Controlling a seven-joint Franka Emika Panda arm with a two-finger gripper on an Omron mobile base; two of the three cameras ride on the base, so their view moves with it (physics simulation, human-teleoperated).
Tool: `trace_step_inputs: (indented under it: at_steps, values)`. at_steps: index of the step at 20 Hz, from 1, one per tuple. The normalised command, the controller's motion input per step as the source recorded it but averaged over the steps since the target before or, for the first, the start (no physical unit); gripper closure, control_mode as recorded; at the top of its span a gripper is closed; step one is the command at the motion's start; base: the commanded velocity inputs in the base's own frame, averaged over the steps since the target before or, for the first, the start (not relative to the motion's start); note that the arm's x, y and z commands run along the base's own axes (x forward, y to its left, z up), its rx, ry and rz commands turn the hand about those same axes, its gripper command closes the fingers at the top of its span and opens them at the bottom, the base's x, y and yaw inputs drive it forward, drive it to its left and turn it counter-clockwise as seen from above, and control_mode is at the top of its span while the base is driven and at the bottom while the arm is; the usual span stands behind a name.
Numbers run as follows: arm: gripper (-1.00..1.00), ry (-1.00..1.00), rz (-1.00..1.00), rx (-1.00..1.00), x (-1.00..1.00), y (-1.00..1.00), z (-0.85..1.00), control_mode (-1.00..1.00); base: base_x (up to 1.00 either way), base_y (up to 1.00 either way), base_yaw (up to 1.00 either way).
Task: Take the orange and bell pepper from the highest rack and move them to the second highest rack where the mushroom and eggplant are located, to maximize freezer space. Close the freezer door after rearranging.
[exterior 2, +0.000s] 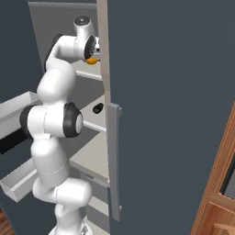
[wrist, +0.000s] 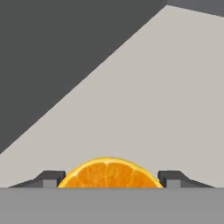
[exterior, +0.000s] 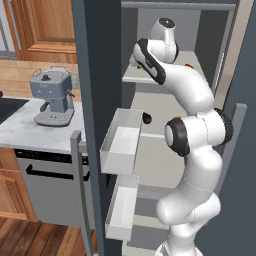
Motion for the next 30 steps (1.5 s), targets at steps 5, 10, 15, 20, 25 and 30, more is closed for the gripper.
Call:
trace_step_inputs:
  at_steps: [5, 10, 15, 20, 25, 30]
  values:
    - [1.0, -0.02, 0.0, -0.04, 0.0, 0.01, -0.1, -1.0, 0.0, 0.0, 0.0]
    - [1.0, -0.29, 0.0, 0.0, -0.5, 0.0, -0.11, -1.0, 0.0, 0.0, 0.0]
    - [1.0, -0.22, -0.02, 0.0, -0.96, 0.0, -0.05, -1.0, 0.0, 0.0, 0.0]
    - [1.0, -0.25, -0.02, 0.0, -1.0, -0.02, -0.02, -1.0, 0.0, 0.0, 0.0]
    - [1.0, -0.06, -0.06, 0.07, -1.0, -0.1, 0.0, -1.0, 0.0, 0.0, 0.0]
    - [1.0, 0.0, -0.06, 0.1, -1.0, -0.13, -0.04, -1.0, 0.0, 0.0, 0.0]
